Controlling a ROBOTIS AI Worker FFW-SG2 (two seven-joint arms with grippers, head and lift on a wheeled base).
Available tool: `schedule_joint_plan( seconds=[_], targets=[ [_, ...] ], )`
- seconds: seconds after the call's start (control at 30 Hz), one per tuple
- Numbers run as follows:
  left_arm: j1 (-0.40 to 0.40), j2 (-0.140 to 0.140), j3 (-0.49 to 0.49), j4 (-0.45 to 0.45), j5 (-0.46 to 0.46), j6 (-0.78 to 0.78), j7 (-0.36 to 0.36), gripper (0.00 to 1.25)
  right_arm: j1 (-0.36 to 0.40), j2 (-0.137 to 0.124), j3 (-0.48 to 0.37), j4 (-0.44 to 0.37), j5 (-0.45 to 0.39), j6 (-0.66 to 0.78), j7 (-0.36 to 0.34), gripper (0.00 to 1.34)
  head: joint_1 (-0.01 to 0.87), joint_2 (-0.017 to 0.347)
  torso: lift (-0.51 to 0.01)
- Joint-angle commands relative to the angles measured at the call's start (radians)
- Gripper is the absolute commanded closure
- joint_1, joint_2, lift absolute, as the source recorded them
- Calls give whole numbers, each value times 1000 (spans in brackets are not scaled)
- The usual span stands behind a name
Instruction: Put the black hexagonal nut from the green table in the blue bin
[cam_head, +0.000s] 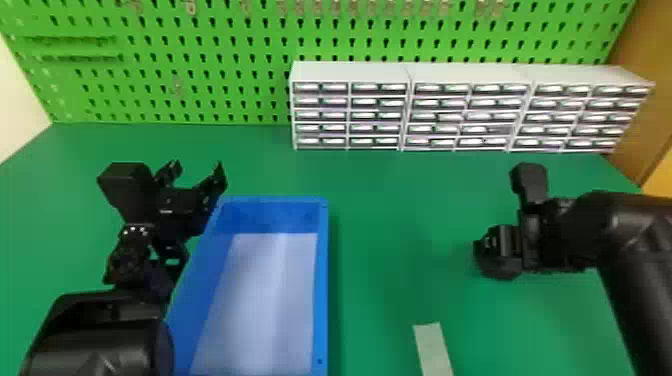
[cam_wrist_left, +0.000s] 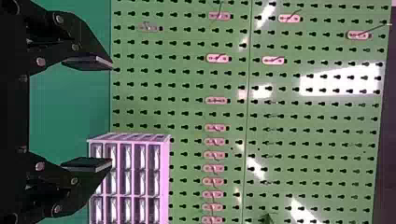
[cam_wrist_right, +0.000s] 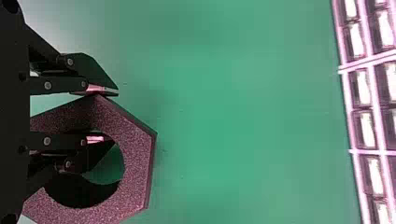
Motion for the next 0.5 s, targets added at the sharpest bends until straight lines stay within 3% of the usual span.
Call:
schedule_joint_plan(
  seconds=[0.0, 0.47],
  targets=[
    [1, -3, -1, 0, 0, 0, 0, 512, 8, 0, -13, -40, 0, -9, 0, 1118, 686, 51, -97],
    [5, -3, 1, 0, 0, 0, 5, 512, 78, 25, -52, -182, -24, -176, 0, 1118, 686, 51, -97]
  ],
)
